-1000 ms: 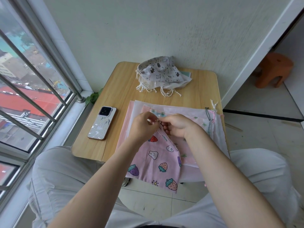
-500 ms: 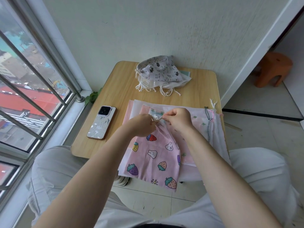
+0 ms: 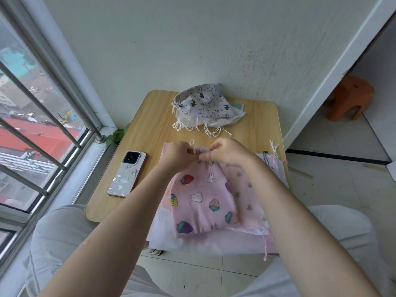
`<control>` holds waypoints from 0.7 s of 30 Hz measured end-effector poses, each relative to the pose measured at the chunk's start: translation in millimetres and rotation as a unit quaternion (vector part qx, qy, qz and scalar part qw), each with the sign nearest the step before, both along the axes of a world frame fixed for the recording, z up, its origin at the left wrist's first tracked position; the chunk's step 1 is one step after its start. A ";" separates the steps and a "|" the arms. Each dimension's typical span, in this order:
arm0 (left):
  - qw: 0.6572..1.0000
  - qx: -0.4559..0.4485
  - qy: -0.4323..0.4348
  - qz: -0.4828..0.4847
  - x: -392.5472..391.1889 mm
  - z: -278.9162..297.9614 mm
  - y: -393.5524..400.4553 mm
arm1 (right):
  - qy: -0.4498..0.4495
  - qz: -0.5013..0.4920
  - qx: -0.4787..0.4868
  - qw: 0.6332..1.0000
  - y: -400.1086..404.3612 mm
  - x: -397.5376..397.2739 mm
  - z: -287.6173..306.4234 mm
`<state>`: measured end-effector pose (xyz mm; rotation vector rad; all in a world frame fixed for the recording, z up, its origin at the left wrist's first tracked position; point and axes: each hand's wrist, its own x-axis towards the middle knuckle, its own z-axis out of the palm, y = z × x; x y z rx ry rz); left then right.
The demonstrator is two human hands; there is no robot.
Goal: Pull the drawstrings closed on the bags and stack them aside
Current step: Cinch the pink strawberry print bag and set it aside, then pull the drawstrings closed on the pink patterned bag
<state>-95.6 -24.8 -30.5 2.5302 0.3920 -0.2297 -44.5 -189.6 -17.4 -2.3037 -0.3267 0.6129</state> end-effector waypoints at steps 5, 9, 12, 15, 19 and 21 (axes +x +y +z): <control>0.983 -0.137 0.115 0.051 32.4 13.4 10.3 | 0.003 0.056 -0.241 0.969 -1.7 32.4 0.1; 0.957 -0.250 0.105 0.107 59.4 23.7 17.9 | -0.017 -0.006 -0.237 0.971 12.0 71.2 23.4; 0.874 -0.417 -0.025 0.250 86.1 32.1 22.7 | -0.216 -0.059 -0.112 0.968 30.1 94.6 49.1; 0.849 -0.454 -0.033 0.270 99.0 32.9 23.5 | -0.246 -0.028 -0.015 0.969 47.6 104.7 59.5; 0.908 -0.352 0.032 0.224 88.9 13.7 20.7 | -0.189 -0.011 -0.055 0.980 44.3 101.3 36.0; 0.963 -0.217 0.051 0.154 80.1 -1.3 18.7 | -0.133 0.002 -0.106 0.985 38.2 92.1 19.9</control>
